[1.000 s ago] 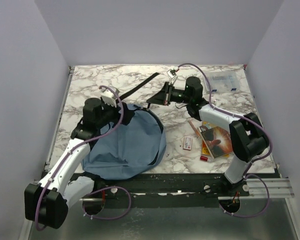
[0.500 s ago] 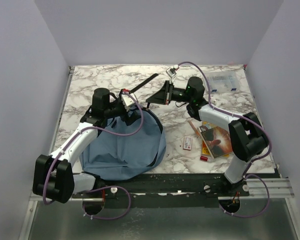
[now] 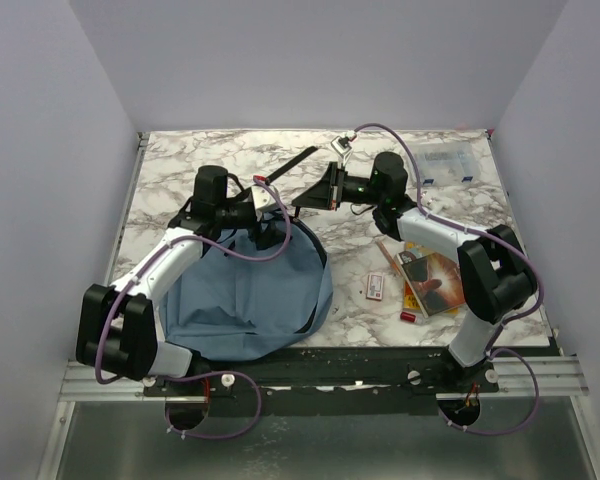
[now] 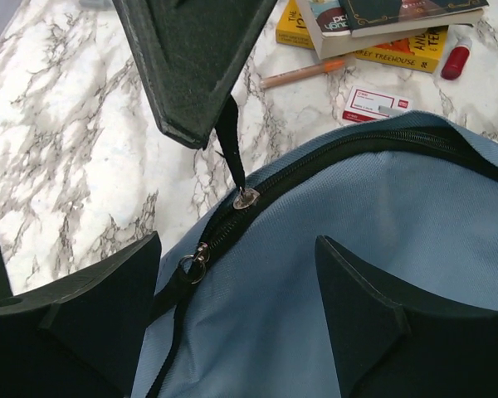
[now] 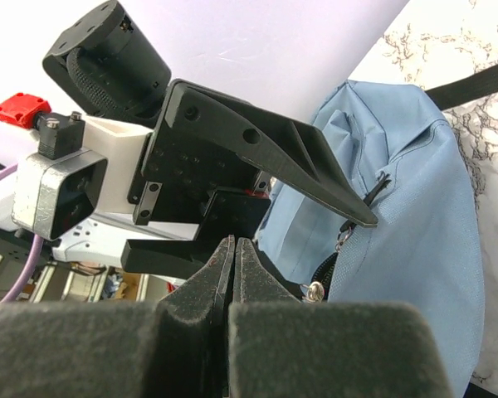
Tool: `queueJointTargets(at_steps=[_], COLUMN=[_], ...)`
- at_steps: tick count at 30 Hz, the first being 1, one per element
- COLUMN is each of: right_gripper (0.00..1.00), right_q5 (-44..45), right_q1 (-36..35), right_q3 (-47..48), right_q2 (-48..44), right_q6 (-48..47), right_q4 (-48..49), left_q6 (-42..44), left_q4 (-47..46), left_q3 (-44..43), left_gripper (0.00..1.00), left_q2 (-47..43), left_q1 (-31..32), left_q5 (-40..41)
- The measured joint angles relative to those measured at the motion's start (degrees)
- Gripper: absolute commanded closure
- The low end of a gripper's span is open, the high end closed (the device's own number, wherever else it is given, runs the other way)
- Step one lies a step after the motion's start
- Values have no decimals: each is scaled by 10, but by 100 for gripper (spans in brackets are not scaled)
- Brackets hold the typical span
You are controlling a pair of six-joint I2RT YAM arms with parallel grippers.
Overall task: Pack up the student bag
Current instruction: Unzip the student bag at the center of the board.
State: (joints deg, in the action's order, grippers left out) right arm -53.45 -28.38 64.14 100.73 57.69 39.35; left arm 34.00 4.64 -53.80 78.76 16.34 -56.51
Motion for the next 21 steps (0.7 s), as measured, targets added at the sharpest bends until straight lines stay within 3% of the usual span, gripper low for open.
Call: queueJointTargets(at_steps=[4,18,21], right_gripper=[99,99,99], right_q5=[0,0,2], right_q1=[0,0,0], right_q3=[2,-1,-21], right_q2=[0,-3,-20], right_q6=[-5,-3,-4], right_q4=[-4,-5,-4], left_q6=[6,-3,-6], left_q4=[9,8,8], left_q3=[-5,-38,-38], left_gripper=[32,94,100], left_q2=[9,58,58], left_q1=[0,14,8], left_q5=[-3,1,8])
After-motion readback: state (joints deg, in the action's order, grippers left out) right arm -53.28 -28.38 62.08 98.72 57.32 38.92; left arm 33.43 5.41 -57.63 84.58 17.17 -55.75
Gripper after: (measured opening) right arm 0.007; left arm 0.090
